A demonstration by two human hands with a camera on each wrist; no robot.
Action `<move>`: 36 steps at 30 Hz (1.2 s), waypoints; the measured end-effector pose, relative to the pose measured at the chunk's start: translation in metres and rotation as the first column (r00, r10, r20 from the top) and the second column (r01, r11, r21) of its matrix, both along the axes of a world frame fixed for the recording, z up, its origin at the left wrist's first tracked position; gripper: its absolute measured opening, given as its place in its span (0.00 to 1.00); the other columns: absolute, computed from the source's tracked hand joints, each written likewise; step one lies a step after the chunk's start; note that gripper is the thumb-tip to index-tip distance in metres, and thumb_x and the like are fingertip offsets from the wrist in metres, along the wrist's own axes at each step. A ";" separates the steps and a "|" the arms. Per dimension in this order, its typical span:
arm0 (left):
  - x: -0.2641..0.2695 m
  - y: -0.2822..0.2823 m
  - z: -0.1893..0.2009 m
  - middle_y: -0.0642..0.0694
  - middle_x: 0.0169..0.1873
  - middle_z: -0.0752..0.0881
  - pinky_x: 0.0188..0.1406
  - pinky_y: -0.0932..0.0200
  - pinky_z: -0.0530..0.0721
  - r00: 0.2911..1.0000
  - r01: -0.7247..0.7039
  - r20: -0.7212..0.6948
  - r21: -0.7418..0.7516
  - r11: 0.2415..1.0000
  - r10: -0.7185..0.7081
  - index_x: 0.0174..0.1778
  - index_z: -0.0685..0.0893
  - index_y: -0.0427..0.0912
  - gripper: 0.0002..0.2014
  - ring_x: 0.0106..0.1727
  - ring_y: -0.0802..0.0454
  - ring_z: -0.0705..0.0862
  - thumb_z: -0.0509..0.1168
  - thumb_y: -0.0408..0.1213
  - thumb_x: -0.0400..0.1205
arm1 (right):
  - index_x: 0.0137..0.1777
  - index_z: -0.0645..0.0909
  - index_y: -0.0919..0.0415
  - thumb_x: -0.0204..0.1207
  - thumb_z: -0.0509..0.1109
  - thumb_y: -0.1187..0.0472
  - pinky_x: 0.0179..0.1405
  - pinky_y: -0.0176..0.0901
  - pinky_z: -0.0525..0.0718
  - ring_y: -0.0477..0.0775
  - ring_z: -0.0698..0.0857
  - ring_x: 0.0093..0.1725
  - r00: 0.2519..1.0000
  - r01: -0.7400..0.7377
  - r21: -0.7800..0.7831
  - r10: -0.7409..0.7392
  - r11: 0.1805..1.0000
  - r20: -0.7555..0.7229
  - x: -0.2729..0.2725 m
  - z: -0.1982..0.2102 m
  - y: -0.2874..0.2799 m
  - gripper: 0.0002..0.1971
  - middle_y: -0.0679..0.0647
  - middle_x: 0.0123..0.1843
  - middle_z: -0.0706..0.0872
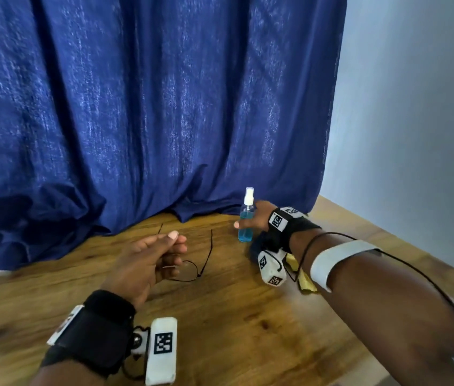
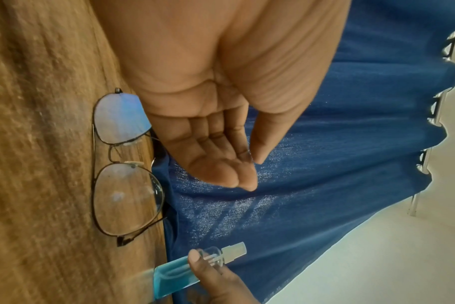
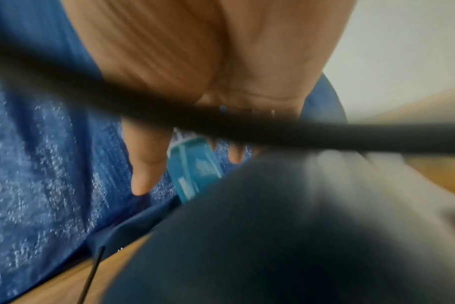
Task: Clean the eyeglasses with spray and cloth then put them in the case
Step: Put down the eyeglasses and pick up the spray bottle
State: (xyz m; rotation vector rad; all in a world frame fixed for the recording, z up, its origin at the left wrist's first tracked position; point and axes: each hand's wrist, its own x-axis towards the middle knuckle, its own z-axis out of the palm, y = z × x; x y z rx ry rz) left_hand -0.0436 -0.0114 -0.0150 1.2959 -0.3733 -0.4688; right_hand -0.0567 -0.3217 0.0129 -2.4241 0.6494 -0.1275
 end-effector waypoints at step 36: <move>0.043 0.118 0.045 0.58 0.43 0.94 0.54 0.66 0.89 0.668 -0.655 0.064 -0.424 0.626 0.742 0.52 0.88 0.49 0.07 0.48 0.65 0.91 0.65 0.42 0.90 | 0.48 0.82 0.50 0.76 0.76 0.47 0.22 0.45 0.79 0.58 0.75 0.22 0.659 -0.750 0.376 0.565 0.544 0.497 -0.028 0.001 0.112 0.09 0.58 0.30 0.82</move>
